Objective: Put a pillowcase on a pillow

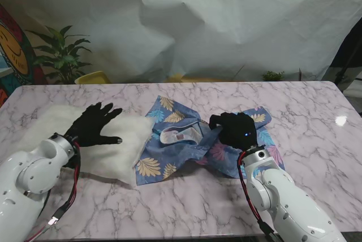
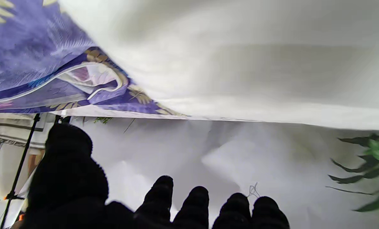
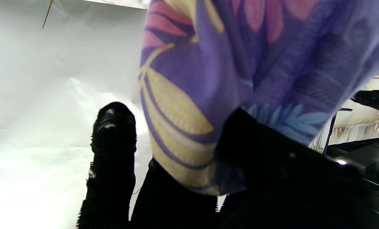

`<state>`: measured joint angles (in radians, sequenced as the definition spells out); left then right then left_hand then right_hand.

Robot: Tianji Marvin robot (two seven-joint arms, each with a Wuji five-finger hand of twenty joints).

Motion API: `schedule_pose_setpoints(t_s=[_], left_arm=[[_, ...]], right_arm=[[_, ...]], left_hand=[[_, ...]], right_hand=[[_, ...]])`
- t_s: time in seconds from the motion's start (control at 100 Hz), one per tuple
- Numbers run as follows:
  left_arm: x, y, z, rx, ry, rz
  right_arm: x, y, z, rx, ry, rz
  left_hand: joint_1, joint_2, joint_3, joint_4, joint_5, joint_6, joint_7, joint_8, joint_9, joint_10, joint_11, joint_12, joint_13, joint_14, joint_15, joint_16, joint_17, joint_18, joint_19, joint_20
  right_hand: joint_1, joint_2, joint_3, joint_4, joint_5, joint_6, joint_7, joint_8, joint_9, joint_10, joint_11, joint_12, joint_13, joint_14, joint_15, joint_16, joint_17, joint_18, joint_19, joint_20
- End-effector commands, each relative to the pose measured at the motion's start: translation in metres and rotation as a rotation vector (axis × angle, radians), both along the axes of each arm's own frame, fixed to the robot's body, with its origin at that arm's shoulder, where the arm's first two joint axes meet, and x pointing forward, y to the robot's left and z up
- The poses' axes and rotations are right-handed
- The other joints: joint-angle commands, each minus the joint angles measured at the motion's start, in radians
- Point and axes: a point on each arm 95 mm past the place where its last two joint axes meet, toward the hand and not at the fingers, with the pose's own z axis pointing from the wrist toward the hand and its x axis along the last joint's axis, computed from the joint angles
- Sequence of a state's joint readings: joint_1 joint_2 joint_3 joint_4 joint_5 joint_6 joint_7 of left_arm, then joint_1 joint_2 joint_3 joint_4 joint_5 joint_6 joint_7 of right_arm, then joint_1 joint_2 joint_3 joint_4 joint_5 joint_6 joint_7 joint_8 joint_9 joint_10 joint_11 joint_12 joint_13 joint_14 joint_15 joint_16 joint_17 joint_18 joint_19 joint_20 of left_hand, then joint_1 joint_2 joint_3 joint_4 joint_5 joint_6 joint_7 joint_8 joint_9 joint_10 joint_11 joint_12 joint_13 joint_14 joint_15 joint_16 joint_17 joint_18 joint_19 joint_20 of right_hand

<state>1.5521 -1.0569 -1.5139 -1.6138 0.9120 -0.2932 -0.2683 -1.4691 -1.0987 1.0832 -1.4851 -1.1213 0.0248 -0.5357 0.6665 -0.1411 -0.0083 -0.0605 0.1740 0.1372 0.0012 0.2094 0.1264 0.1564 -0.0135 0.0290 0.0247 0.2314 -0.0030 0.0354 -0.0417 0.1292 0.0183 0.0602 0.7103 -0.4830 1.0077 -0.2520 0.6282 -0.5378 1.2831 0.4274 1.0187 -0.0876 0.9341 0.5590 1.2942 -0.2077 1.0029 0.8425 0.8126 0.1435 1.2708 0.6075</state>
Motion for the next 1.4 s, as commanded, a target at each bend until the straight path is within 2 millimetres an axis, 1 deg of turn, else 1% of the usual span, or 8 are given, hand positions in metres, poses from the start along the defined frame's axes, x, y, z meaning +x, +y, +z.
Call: schedule_pose_setpoints(t_s=[0.0, 0.34, 0.84, 1.08, 1.15, 1.27, 1.33, 1.39], left_arm=[[-0.008, 0.024, -0.004, 0.035, 0.032, 0.031], [-0.027, 0.072, -0.030, 0.255, 0.142, 0.073], [-0.007, 0.065, -0.056, 0.386, 0.309, -0.057], [0.004, 0.060, -0.075, 0.393, 0.376, -0.101], [0.007, 0.060, -0.081, 0.397, 0.361, -0.111], [0.009, 0.058, -0.090, 0.359, 0.334, -0.106], [0.009, 0.057, -0.094, 0.329, 0.325, -0.104], [0.010, 0.055, -0.097, 0.312, 0.319, -0.109]], right_arm=[[-0.001, 0.000, -0.003, 0.000, 0.010, -0.003], [0.002, 0.002, -0.005, 0.014, 0.025, 0.008], [0.002, 0.000, -0.009, 0.039, 0.045, -0.002], [0.003, -0.002, -0.008, 0.045, 0.048, -0.009], [0.003, -0.003, -0.007, 0.045, 0.049, -0.011], [0.004, -0.005, -0.005, 0.042, 0.046, -0.012], [0.005, -0.005, -0.004, 0.041, 0.044, -0.012], [0.005, -0.006, -0.002, 0.040, 0.043, -0.013]], left_hand=[[-0.061, -0.008, -0.022, 0.005, -0.042, -0.022, -0.036, -0.058, -0.048, -0.021, -0.025, -0.017, -0.029, -0.016, -0.030, -0.020, -0.005, -0.016, -0.045, -0.052], [-0.065, -0.046, -0.020, -0.003, -0.040, -0.009, -0.059, -0.227, -0.049, 0.002, -0.026, -0.017, -0.030, -0.005, -0.030, -0.021, -0.008, 0.011, -0.048, -0.068], [0.023, -0.103, 0.004, 0.009, -0.041, 0.014, -0.057, -0.229, -0.053, 0.050, -0.026, -0.017, -0.033, 0.018, -0.031, -0.021, -0.014, 0.048, -0.049, -0.069], [0.188, -0.144, 0.085, 0.032, -0.041, 0.019, -0.057, -0.229, -0.054, 0.071, -0.026, -0.017, -0.034, 0.031, -0.030, -0.021, -0.010, 0.052, -0.045, -0.066], [0.131, -0.224, 0.435, -0.013, -0.041, -0.002, -0.057, -0.229, -0.053, 0.045, -0.026, -0.017, -0.019, 0.015, 0.002, 0.126, 0.020, 0.028, 0.024, 0.145], [0.271, -0.259, 0.585, -0.009, -0.041, -0.061, -0.057, -0.229, -0.042, -0.008, -0.011, 0.036, 0.176, -0.103, 0.327, 0.413, 0.227, -0.072, 0.330, 0.398], [0.316, -0.275, 0.637, -0.006, -0.041, -0.087, -0.057, -0.229, -0.026, -0.038, 0.019, 0.167, 0.290, -0.213, 0.560, 0.559, 0.240, -0.144, 0.650, 0.573], [0.358, -0.294, 0.661, -0.021, -0.040, -0.110, -0.057, -0.229, -0.016, -0.075, 0.062, 0.361, 0.349, -0.276, 0.720, 0.687, 0.248, -0.206, 0.911, 0.626]], right_hand=[[0.039, -0.006, 0.033, -0.013, 0.003, -0.040, 0.031, 0.013, -0.008, -0.053, 0.023, 0.012, 0.029, -0.012, 0.010, -0.004, -0.013, -0.022, -0.002, 0.004], [0.041, -0.005, 0.031, -0.012, 0.004, -0.040, 0.031, 0.015, -0.010, -0.053, 0.022, 0.016, 0.028, -0.011, 0.008, -0.003, -0.017, -0.017, 0.000, 0.006], [0.044, -0.002, 0.026, -0.011, 0.006, -0.039, 0.029, 0.017, -0.012, -0.054, 0.020, 0.019, 0.026, -0.006, 0.005, -0.003, -0.024, -0.001, -0.002, 0.005], [0.044, 0.000, 0.025, -0.010, 0.006, -0.038, 0.029, 0.018, -0.012, -0.052, 0.020, 0.020, 0.025, -0.005, 0.004, -0.003, -0.026, 0.003, -0.002, 0.004], [0.044, 0.000, 0.025, -0.010, 0.007, -0.038, 0.029, 0.018, -0.012, -0.052, 0.020, 0.020, 0.025, -0.005, 0.003, -0.003, -0.027, 0.004, -0.001, 0.005], [0.045, 0.000, 0.024, -0.010, 0.007, -0.038, 0.029, 0.018, -0.012, -0.052, 0.020, 0.020, 0.025, -0.004, 0.003, -0.003, -0.027, 0.004, -0.001, 0.005], [0.045, 0.000, 0.025, -0.010, 0.007, -0.038, 0.029, 0.018, -0.012, -0.052, 0.020, 0.020, 0.025, -0.002, 0.002, -0.003, -0.028, 0.006, -0.001, 0.005], [0.046, 0.000, 0.024, -0.010, 0.007, -0.038, 0.028, 0.018, -0.011, -0.052, 0.020, 0.021, 0.025, -0.002, 0.002, -0.004, -0.029, 0.007, -0.001, 0.005]])
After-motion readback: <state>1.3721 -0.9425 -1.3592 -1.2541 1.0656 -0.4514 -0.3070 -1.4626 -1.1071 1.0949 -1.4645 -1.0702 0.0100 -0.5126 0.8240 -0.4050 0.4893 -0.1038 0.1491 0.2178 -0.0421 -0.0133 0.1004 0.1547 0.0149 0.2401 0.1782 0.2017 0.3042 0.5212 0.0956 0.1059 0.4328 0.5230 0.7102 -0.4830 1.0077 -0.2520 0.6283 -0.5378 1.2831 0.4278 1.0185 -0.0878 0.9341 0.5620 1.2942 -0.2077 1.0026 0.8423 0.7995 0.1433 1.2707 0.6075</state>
